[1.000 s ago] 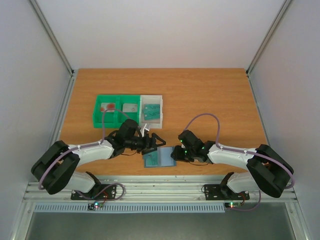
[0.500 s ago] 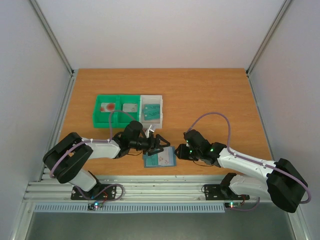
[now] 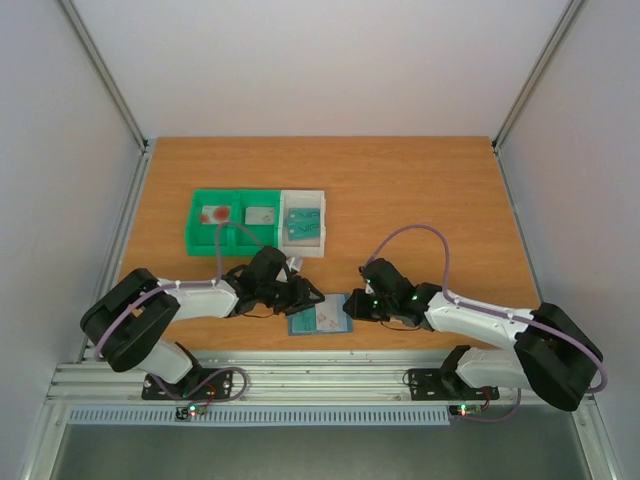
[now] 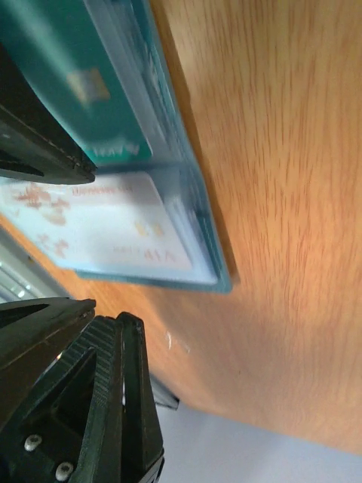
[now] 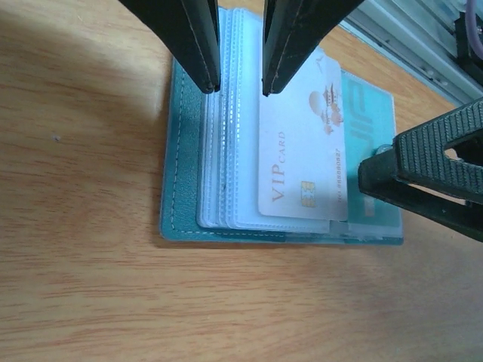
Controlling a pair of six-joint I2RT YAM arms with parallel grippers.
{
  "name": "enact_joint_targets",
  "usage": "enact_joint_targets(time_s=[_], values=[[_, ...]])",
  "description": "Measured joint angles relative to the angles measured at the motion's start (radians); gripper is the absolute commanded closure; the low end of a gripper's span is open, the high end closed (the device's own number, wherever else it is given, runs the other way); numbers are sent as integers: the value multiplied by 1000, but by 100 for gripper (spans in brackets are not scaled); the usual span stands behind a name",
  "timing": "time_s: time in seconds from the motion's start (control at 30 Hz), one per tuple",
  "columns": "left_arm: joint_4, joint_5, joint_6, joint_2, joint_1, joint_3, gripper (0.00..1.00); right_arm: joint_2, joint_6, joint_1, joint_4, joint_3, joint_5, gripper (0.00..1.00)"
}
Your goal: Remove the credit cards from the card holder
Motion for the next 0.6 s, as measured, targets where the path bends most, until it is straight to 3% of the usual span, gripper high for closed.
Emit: enact_joint_targets(time_s=[0.33,0.6], values=[[-104,-69,53,-6,0,2,59,121,8,0,55,0,-31,83],[-68,-48,50,24,0,2,69,139,17,0,85,-15,-31,85]])
